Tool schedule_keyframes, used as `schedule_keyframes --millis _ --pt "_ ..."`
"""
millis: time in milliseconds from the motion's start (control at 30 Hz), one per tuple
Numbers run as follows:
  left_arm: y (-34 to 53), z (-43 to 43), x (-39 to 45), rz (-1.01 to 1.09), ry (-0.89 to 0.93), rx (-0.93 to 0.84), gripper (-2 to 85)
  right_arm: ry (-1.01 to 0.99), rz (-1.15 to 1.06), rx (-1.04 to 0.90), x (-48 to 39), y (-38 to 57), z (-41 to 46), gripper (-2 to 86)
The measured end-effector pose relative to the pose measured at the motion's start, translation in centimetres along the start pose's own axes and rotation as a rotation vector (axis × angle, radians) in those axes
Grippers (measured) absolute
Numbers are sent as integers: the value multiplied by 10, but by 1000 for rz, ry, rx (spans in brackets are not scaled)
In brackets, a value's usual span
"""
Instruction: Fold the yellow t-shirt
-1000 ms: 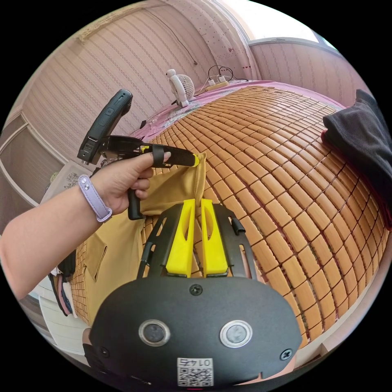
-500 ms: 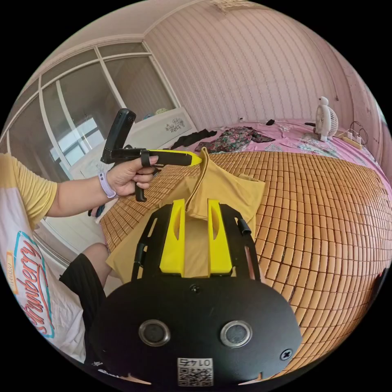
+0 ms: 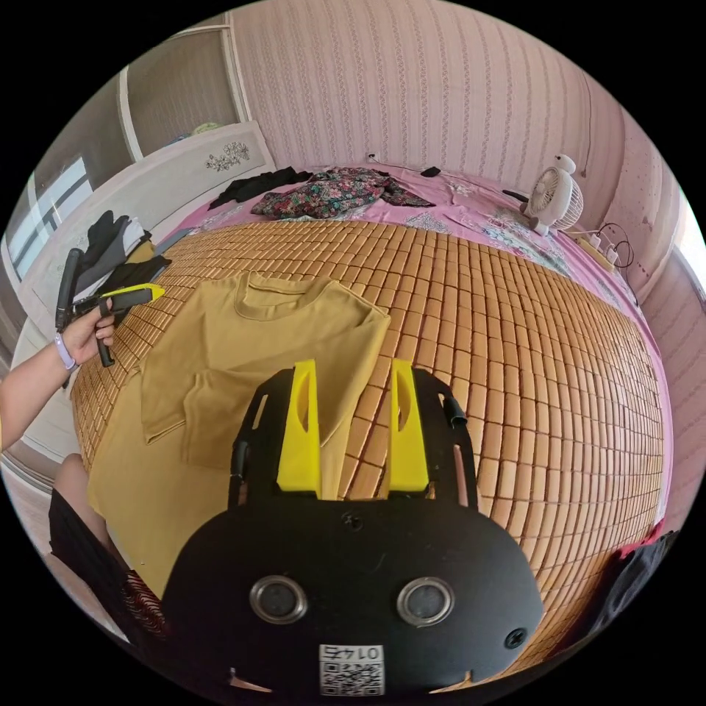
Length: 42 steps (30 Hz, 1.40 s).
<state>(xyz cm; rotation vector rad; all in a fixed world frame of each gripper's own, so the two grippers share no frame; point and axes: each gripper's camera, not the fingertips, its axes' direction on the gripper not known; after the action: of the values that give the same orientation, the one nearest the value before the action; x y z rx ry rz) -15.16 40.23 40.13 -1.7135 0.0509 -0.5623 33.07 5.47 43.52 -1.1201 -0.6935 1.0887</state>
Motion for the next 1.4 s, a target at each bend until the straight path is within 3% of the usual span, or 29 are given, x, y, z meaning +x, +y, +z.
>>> schedule_keyframes --millis 133,300,433,767,967,1100,1233,1400 --pt "-36 46 -19 -85 70 -159 86 30 77 -34 13 -38 48 90" --pt "-57 60 -11 18 -62 -222 57 -42 144 -112 20 -60 89 29" --pt "-75 51 -16 30 26 -220 14 -100 121 -122 17 -75 95 12" --pt "-89 -95 -15 116 91 75 -6 -152 39 109 13 -59 -19 9" --pt "-1 -211 -10 232 237 179 -6 -295 -64 135 -13 55 -100 13" --pt "116 -240 -31 29 398 -15 -5 -209 -92 -54 -39 155 -103 21" --pt "219 -250 -48 -119 268 -240 -2 -193 45 -219 -33 237 -85 29" --pt "220 -262 -25 -60 225 -260 1 -267 79 -214 -39 232 -64 58"
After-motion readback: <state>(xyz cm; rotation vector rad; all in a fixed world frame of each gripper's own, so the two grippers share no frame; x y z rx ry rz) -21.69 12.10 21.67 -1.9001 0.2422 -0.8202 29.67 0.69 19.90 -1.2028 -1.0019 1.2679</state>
